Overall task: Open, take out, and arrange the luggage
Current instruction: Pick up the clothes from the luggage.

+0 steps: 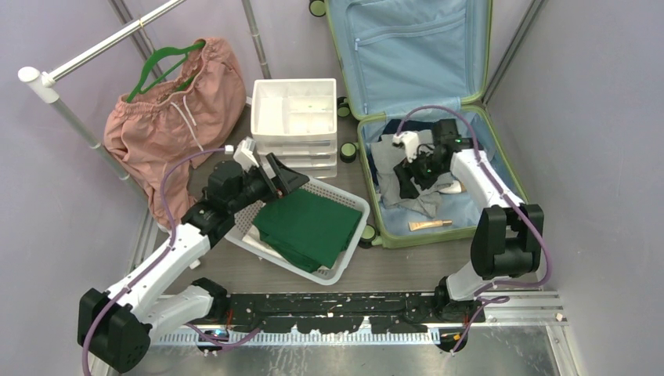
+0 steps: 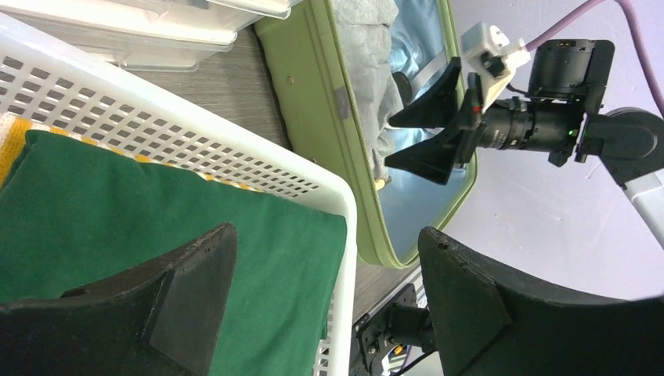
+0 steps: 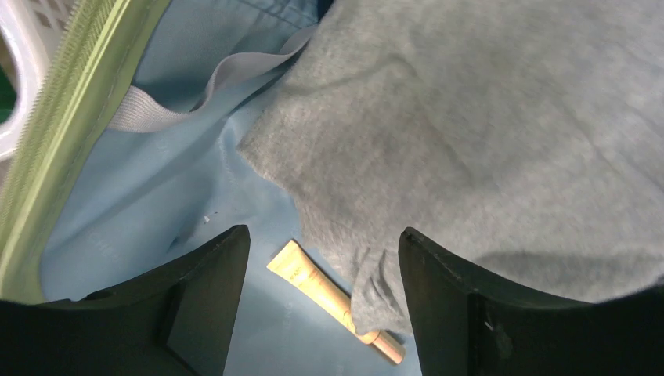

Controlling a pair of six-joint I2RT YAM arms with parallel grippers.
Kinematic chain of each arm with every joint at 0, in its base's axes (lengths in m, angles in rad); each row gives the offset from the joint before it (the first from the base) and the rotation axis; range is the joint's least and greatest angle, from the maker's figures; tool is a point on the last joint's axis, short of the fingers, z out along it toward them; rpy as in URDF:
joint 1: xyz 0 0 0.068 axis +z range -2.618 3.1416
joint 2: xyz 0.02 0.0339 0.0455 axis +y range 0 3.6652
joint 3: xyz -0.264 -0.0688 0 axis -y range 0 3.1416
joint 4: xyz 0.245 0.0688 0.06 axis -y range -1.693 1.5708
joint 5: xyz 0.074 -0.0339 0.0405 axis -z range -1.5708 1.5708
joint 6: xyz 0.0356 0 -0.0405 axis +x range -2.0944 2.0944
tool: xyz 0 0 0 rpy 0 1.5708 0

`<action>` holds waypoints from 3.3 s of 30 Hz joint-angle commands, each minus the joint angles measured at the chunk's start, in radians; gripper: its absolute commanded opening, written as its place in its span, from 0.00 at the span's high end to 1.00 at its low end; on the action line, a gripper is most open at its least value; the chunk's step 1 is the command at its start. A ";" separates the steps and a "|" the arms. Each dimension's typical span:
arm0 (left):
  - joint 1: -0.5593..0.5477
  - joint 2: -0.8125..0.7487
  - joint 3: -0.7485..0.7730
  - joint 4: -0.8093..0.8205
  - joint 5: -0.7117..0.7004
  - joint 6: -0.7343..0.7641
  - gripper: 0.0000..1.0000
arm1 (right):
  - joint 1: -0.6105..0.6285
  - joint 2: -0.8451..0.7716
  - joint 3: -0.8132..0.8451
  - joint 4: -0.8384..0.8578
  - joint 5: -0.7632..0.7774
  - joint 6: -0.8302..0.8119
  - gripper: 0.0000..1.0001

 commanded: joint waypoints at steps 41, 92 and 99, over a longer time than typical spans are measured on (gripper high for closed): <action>-0.043 0.060 -0.003 0.320 0.149 -0.148 0.21 | -0.090 -0.121 0.038 0.009 -0.182 0.173 0.99; -0.453 0.783 0.574 0.145 -0.263 -0.673 0.11 | -0.038 -0.354 -0.040 -0.187 -0.485 0.129 0.99; -0.465 0.817 0.590 0.141 -0.229 -0.680 0.24 | 0.010 -0.351 -0.035 -0.219 -0.484 0.088 0.99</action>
